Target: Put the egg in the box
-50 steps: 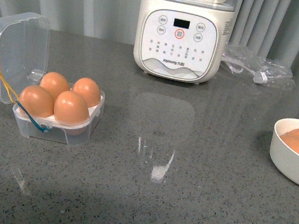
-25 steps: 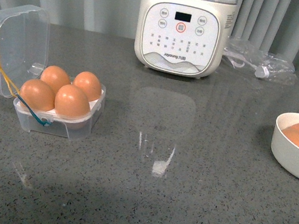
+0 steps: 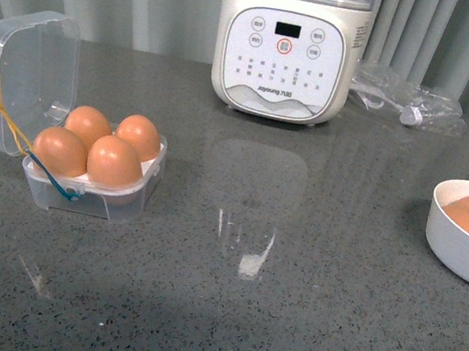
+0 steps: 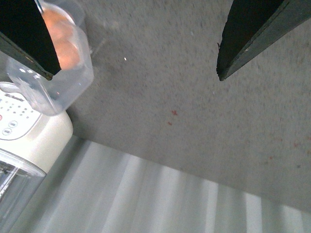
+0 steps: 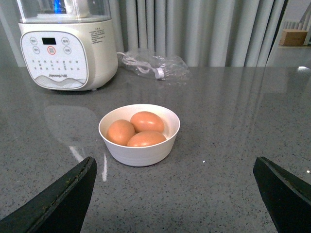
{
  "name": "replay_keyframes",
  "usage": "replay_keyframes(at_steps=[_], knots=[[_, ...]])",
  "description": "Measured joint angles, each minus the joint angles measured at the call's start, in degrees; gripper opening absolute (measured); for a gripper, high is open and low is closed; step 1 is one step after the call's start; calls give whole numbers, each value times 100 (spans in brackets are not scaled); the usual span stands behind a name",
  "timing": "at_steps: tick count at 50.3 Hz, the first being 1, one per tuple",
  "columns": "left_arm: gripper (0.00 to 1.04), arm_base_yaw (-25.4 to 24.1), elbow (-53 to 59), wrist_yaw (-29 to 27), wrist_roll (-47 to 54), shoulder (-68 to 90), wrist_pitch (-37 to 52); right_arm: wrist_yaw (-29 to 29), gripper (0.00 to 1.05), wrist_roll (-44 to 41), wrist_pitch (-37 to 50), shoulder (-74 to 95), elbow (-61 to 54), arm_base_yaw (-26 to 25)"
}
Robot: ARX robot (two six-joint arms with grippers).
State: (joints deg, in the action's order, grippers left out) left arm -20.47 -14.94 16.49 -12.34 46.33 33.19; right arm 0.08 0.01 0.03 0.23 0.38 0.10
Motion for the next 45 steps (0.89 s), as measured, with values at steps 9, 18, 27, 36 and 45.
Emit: replay_keyframes(at_steps=[9, 18, 27, 36, 45], knots=[[98, 348, -483, -157, 704, 1799, 1351, 0, 98, 0, 0, 0, 0, 0], [98, 793, -748, -717, 1974, 2900, 2079, 0, 98, 0, 0, 0, 0, 0], [98, 1506, -1005, -1394, 2900, 3307, 2046, 0, 98, 0, 0, 0, 0, 0], [98, 2262, -994, -957, 2310, 2791, 1541, 2, 98, 0, 0, 0, 0, 0], [98, 2356, -997, -1084, 1609, 2441, 1311, 0, 98, 0, 0, 0, 0, 0]])
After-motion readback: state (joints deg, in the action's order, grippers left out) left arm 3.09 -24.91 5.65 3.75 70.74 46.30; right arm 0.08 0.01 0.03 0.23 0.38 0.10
